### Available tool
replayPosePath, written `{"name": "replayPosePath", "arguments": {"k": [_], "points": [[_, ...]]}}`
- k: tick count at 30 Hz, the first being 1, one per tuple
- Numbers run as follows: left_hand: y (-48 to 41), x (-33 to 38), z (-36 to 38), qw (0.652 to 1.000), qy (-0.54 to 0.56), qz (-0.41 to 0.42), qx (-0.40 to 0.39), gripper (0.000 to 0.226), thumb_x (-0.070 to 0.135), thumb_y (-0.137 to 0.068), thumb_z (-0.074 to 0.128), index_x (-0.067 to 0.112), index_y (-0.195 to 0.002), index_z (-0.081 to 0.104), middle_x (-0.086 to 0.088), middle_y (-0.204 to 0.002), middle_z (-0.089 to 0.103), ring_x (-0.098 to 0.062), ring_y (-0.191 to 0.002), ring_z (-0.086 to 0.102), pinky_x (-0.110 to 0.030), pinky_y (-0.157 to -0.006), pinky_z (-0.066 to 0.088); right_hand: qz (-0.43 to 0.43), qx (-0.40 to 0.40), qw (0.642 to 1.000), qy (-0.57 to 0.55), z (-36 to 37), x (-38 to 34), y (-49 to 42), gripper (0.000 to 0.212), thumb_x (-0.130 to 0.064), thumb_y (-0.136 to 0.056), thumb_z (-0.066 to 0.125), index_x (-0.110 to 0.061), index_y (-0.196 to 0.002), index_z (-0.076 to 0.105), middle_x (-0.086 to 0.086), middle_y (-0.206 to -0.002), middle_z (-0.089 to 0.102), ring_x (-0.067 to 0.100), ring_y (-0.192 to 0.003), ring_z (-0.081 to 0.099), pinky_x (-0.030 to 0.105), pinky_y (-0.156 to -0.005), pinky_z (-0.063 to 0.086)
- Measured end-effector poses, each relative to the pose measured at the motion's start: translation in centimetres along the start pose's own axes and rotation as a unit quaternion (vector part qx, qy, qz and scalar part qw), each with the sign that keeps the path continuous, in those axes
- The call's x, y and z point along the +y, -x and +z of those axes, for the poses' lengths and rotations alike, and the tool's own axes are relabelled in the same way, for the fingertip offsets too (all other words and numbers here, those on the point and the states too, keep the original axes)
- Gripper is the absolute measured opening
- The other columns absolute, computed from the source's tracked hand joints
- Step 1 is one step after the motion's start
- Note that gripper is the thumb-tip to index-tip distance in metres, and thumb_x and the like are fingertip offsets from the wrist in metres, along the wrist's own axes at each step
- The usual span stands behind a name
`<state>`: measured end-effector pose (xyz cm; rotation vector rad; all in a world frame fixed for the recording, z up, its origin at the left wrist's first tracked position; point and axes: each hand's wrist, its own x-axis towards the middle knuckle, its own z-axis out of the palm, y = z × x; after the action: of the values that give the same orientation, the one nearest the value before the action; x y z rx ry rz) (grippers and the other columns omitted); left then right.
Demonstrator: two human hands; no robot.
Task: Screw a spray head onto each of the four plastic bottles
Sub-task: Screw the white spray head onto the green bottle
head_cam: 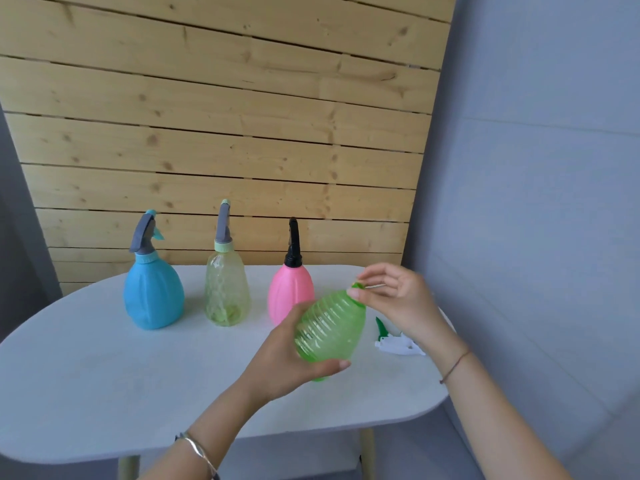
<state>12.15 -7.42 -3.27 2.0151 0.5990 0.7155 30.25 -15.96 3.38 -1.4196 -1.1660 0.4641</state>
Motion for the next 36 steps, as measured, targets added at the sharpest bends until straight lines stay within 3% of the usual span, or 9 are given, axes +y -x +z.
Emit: {"name": "replayPosePath", "arguments": {"k": [4, 6, 9, 13, 19, 23, 26, 30, 36], "points": [[0.1, -0.8, 0.1, 1.0, 0.002, -0.015, -0.004, 0.082, 0.061, -0.051, 0.081, 0.046, -0.122, 0.043, 0.026, -0.112, 0.061, 0.01, -0.103, 0.056, -0.009, -0.08, 0.046, 0.042, -0.023, 0.999, 0.01, -2.3, 2.5, 0.5, 0.022, -0.027, -0.077, 0.074, -0.027, -0.098, 0.068, -0.009, -0.105, 0.073, 0.005, -0.107, 0.064, 0.022, -0.095, 0.047], [0.1, -1.1, -0.2, 1.0, 0.006, -0.028, 0.004, 0.08, 0.061, -0.051, 0.081, 0.047, -0.12, 0.044, 0.026, -0.111, 0.061, 0.013, -0.1, 0.056, -0.007, -0.076, 0.045, 0.08, -0.014, 0.991, 0.104, -3.9, 4.6, 0.9, 0.031, -0.029, -0.079, 0.072, -0.029, -0.109, 0.064, -0.014, -0.121, 0.063, 0.004, -0.122, 0.052, 0.023, -0.101, 0.037], [0.0, -1.4, -0.7, 0.999, 0.005, -0.042, 0.018, 0.072, 0.06, -0.051, 0.081, 0.056, -0.111, 0.042, 0.025, -0.109, 0.061, 0.017, -0.099, 0.054, -0.003, -0.071, 0.045, 0.127, -0.072, 0.943, 0.301, -5.5, 8.5, 2.0, 0.056, -0.033, -0.079, 0.072, -0.024, -0.13, 0.051, -0.004, -0.144, 0.042, 0.012, -0.137, 0.033, 0.022, -0.106, 0.025], [-0.2, -1.8, -0.6, 0.999, 0.005, -0.044, 0.023, 0.07, 0.062, -0.05, 0.081, 0.06, -0.107, 0.041, 0.026, -0.109, 0.061, 0.016, -0.099, 0.055, -0.008, -0.074, 0.045, 0.146, -0.114, 0.892, 0.411, -5.7, 11.4, 2.0, 0.061, -0.04, -0.085, 0.063, -0.026, -0.139, 0.04, -0.001, -0.155, 0.025, 0.026, -0.147, 0.01, 0.04, -0.117, 0.015], [-0.2, -2.4, -0.2, 0.999, -0.001, -0.037, 0.011, 0.081, 0.064, -0.049, 0.08, 0.049, -0.12, 0.043, 0.023, -0.113, 0.061, 0.008, -0.104, 0.057, -0.013, -0.08, 0.048, 0.111, -0.108, 0.911, 0.383, -5.1, 12.6, 1.8, 0.045, -0.027, -0.088, 0.062, -0.016, -0.13, 0.052, 0.002, -0.134, 0.053, 0.021, -0.14, 0.029, 0.03, -0.108, 0.029], [-0.1, -2.4, -0.6, 0.999, -0.008, -0.036, 0.016, 0.074, 0.063, -0.05, 0.08, 0.059, -0.112, 0.041, 0.026, -0.113, 0.06, 0.012, -0.105, 0.055, -0.008, -0.077, 0.045, 0.077, -0.098, 0.906, 0.405, -4.5, 12.6, 1.7, 0.038, -0.026, -0.085, 0.064, -0.018, -0.122, 0.057, 0.002, -0.119, 0.06, 0.019, -0.113, 0.051, 0.028, -0.091, 0.043], [-0.2, -2.3, -1.1, 0.999, -0.013, -0.033, 0.026, 0.072, 0.063, -0.051, 0.079, 0.059, -0.111, 0.04, 0.029, -0.113, 0.058, 0.015, -0.106, 0.052, -0.004, -0.075, 0.044, 0.058, -0.06, 0.934, 0.348, -4.2, 11.3, 1.4, 0.032, -0.029, -0.084, 0.065, -0.022, -0.115, 0.059, 0.001, -0.111, 0.063, 0.017, -0.103, 0.056, 0.03, -0.083, 0.048], [-0.3, -2.3, -2.3, 0.998, -0.005, -0.038, 0.042, 0.067, 0.055, -0.054, 0.083, 0.059, -0.106, 0.041, 0.025, -0.108, 0.061, 0.02, -0.1, 0.052, -0.002, -0.069, 0.045, 0.01, 0.054, 0.989, 0.134, -3.6, 6.3, 0.4, 0.019, -0.034, -0.087, 0.062, -0.034, -0.106, 0.062, -0.014, -0.102, 0.066, 0.001, -0.097, 0.058, 0.016, -0.075, 0.045], [-0.2, -2.8, -4.5, 0.998, -0.017, -0.052, 0.042, 0.073, 0.049, -0.055, 0.085, 0.051, -0.112, 0.04, 0.018, -0.11, 0.059, 0.003, -0.103, 0.056, -0.016, -0.077, 0.047, -0.005, 0.094, 0.984, -0.154, -1.9, -1.4, -0.8, 0.022, -0.048, -0.087, 0.052, -0.037, -0.097, 0.069, -0.009, -0.102, 0.068, 0.005, -0.095, 0.063, 0.022, -0.072, 0.052]]}}
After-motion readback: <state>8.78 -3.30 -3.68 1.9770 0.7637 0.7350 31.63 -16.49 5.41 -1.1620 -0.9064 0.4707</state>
